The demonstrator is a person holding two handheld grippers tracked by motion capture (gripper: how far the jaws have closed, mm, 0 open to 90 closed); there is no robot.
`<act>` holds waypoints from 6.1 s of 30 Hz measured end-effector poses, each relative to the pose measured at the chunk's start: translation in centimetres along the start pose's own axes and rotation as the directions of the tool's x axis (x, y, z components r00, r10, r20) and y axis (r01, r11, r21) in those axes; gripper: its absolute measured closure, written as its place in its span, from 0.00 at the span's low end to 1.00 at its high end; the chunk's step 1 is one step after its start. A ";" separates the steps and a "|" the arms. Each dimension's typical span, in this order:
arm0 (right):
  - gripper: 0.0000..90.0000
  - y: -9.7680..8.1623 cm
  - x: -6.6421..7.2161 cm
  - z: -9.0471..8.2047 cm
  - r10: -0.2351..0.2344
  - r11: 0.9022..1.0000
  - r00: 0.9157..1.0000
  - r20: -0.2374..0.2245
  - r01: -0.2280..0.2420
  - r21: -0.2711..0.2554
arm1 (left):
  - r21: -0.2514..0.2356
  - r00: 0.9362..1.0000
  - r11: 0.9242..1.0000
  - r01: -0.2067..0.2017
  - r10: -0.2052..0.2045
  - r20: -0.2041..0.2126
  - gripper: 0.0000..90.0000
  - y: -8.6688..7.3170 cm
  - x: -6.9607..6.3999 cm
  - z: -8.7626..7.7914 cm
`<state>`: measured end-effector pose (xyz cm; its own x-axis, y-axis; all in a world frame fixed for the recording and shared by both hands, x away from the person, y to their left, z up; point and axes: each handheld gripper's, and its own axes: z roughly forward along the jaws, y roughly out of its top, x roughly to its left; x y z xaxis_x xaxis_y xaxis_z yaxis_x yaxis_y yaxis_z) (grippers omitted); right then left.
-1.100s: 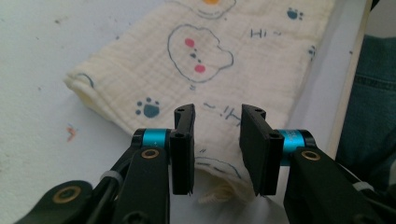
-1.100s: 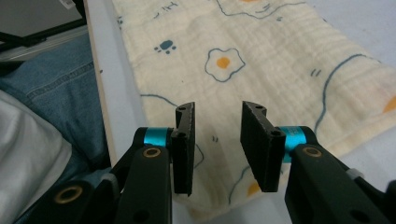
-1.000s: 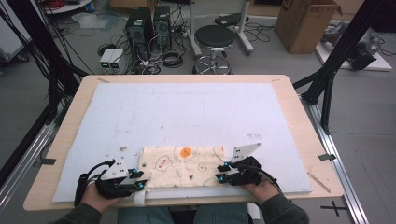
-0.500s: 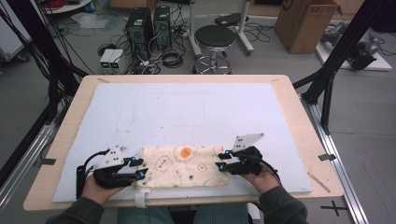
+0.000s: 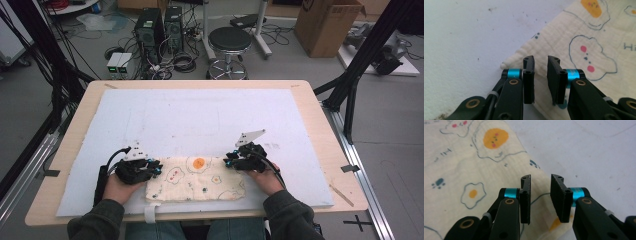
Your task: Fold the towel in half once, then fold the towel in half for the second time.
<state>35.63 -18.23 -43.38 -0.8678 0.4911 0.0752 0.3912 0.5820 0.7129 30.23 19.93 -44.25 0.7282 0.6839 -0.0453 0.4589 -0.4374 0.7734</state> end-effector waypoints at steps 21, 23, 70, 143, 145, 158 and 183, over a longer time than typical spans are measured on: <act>0.70 -1.7 0.0 -0.8 0.005 1.000 1.000 0.015 -0.005 -0.030 | -0.034 1.000 0.999 -0.026 0.026 0.013 0.74 -0.5 -0.4 -0.3; 0.68 -1.6 0.2 -0.9 -0.002 0.998 1.000 0.020 0.003 -0.055 | -0.049 1.000 0.999 -0.012 0.013 0.019 0.73 -0.4 -0.5 -0.5; 0.37 -0.7 1.1 -3.8 0.017 0.987 1.000 0.012 -0.015 -0.162 | -0.187 1.000 0.982 0.018 -0.018 0.003 0.45 1.2 -0.5 -3.5; 0.73 -1.6 -3.1 -1.4 0.151 0.989 0.988 0.011 -0.151 -0.009 | 0.033 0.999 0.999 0.023 -0.024 0.039 0.82 1.3 2.3 1.2; 0.75 -1.6 -3.0 -1.3 0.143 0.990 0.990 0.005 -0.143 -0.008 | 0.029 0.999 0.999 0.026 -0.027 0.042 0.82 1.3 2.3 1.2; 0.94 -1.5 -2.6 -1.1 0.116 0.993 0.993 -0.038 -0.115 0.013 | 0.025 0.999 1.000 0.017 -0.018 0.049 0.92 1.2 2.1 1.0; 0.78 -1.7 -3.6 -1.8 0.182 0.982 0.983 -0.037 -0.184 -0.053 | 0.027 0.994 0.996 0.083 -0.084 0.075 0.84 1.1 3.4 1.1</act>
<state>37.48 -22.14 -43.65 -0.7931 0.5642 0.2297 0.5271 0.4467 0.7229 33.80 21.11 -44.24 0.7230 0.6726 -0.1577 0.5310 -0.3950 0.7497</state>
